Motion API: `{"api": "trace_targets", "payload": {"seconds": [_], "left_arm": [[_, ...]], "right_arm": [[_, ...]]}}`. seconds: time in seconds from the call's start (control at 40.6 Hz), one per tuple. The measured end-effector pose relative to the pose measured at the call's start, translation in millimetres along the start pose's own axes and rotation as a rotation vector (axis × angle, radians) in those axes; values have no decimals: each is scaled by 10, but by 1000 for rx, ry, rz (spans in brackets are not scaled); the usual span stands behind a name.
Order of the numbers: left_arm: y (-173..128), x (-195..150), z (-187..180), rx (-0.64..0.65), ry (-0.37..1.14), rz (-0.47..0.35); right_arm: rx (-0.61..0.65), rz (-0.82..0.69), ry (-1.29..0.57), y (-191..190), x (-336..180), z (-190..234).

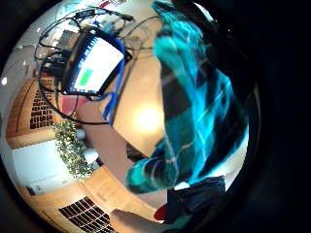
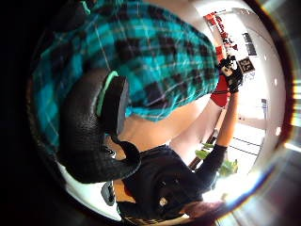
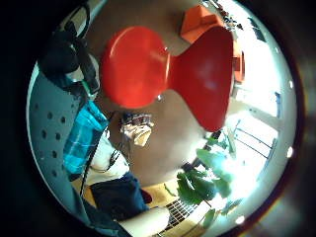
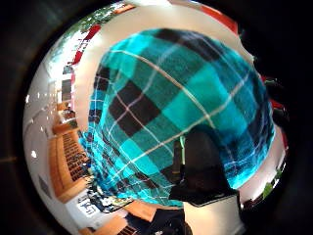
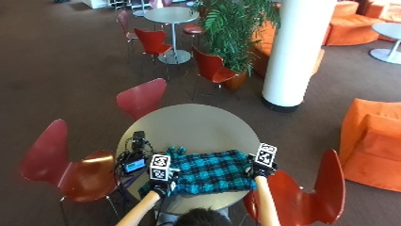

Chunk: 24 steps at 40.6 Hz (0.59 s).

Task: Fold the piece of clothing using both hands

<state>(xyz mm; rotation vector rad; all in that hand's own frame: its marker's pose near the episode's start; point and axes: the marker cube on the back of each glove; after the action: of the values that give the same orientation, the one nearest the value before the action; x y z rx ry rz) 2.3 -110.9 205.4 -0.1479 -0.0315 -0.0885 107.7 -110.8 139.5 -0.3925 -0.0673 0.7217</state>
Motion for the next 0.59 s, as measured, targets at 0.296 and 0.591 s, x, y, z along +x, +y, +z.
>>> {"api": "trace_targets", "payload": {"seconds": [0.296, 0.591], "left_arm": [[371, 250, 284, -84, -55, 48], [411, 472, 215, -149, -24, 104]], "right_arm": [[65, 91, -166, -66, 317, 49], [96, 73, -41, 13, 551, -101]]}}
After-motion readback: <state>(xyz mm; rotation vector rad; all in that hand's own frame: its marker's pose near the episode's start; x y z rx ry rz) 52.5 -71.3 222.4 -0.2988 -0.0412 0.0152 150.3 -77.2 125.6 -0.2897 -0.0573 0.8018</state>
